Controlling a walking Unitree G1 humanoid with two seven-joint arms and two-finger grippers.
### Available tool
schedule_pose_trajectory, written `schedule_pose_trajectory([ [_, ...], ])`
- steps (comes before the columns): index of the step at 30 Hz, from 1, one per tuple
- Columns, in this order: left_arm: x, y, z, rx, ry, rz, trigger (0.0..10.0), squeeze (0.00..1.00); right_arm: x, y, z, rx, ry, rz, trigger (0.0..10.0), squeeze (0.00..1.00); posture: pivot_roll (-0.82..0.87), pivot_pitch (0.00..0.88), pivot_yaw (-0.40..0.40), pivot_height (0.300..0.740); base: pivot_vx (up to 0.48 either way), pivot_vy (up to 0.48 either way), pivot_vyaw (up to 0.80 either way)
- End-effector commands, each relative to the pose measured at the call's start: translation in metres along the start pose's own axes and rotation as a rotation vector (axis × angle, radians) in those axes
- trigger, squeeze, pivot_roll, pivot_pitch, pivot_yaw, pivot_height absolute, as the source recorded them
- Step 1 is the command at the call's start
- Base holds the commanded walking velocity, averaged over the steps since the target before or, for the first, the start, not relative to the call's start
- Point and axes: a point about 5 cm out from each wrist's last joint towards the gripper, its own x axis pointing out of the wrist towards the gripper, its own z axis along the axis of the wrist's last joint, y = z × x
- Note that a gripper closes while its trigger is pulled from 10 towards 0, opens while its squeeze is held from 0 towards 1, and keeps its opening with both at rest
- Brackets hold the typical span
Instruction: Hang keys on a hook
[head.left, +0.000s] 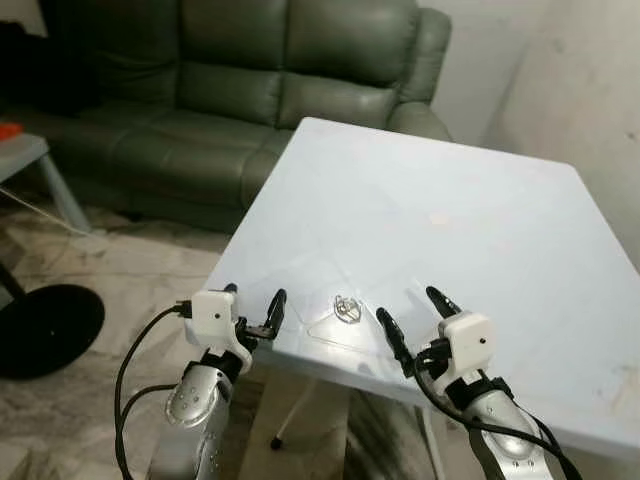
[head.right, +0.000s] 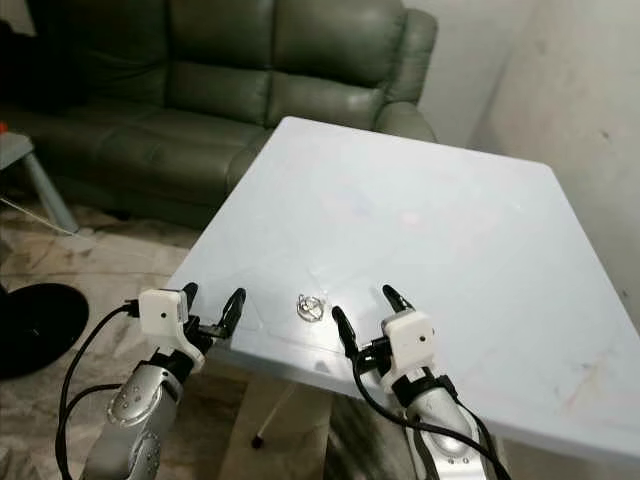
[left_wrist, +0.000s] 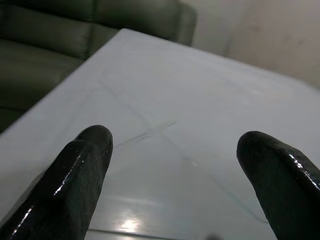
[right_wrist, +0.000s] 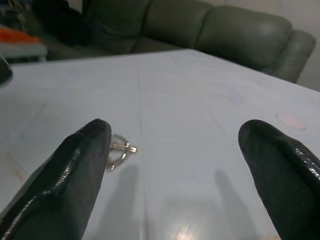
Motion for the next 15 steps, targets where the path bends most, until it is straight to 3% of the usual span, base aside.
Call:
schedule_pose_trajectory([
  [1,-0.0002,0.0028,0.0033,0.013,-0.004,0.003,10.0,0.00,0.0017,0.0008,0.0028,0.001,-0.010,-0.004,10.0,0.00,0.03,0.030,-0.091,0.740,0.000,0.435,0.00],
  [10,-0.0004,0.0027,0.0031,0.016,-0.003,0.001,10.0,0.00,0.0016,0.0016,0.0026,0.002,-0.010,-0.003,10.0,0.00,0.03,0.031,-0.091,0.740,0.000,0.436,0.00],
  [15,-0.0002,0.0032,0.0032,0.030,-0.005,0.011,10.0,0.00,0.0018,0.0016,0.0027,-0.001,-0.011,-0.002,10.0,0.00,0.03,0.030,-0.091,0.740,0.000,0.099,0.00],
])
